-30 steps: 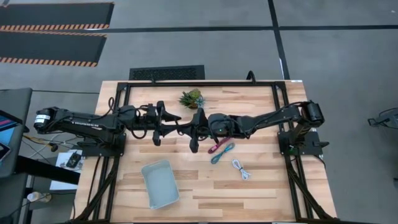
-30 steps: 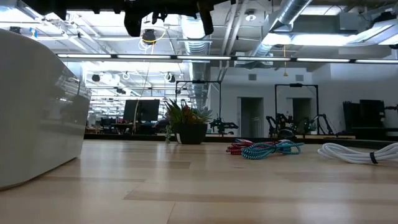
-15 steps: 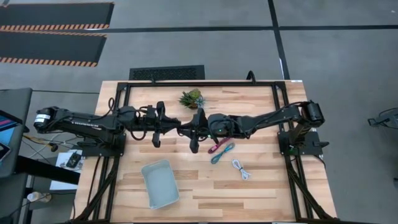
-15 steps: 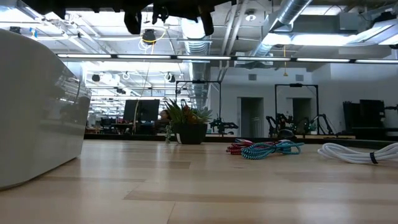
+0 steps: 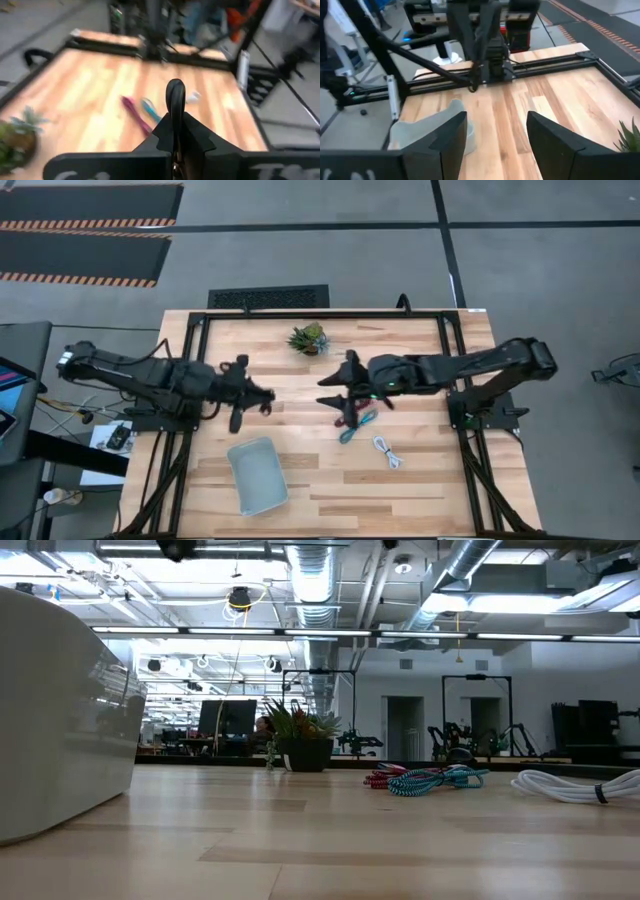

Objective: Pick and place USB-C Cables
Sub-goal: Put the black USB cable into the gray bin

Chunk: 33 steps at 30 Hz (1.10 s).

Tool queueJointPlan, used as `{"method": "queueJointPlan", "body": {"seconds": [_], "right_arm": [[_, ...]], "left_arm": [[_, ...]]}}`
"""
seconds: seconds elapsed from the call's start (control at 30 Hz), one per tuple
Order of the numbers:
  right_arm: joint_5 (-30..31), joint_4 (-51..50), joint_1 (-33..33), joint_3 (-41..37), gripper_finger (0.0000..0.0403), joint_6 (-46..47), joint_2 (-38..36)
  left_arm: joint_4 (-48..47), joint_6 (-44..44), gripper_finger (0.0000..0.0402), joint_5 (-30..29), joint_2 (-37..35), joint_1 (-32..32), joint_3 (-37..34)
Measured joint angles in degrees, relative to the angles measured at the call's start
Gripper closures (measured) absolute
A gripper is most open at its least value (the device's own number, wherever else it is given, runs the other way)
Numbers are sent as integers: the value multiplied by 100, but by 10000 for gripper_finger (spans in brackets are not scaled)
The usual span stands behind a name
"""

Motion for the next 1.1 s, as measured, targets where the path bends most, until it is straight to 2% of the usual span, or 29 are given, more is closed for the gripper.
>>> {"method": "queueJointPlan", "body": {"seconds": [0.23,0.3,0.53,0.63,0.83,1.1], "right_arm": [[20,-233,295,2,189,42,-647],[20,-401,371,2,192,44,-787],[333,-587,545,6,199,53,-1088],[384,-621,588,3,202,49,-1104],[384,-900,578,2,205,40,-1072],[382,-973,627,-4,207,42,-994]], "left_arm": [[-889,-331,401,15,392,-1263,71],[-868,-312,401,50,639,-1599,76],[-1036,709,401,157,1574,-2497,76],[-1175,1040,401,173,2015,-2664,76],[-1432,2370,401,538,2855,-2839,76],[-1359,3218,400,556,3664,-2733,78]]}}
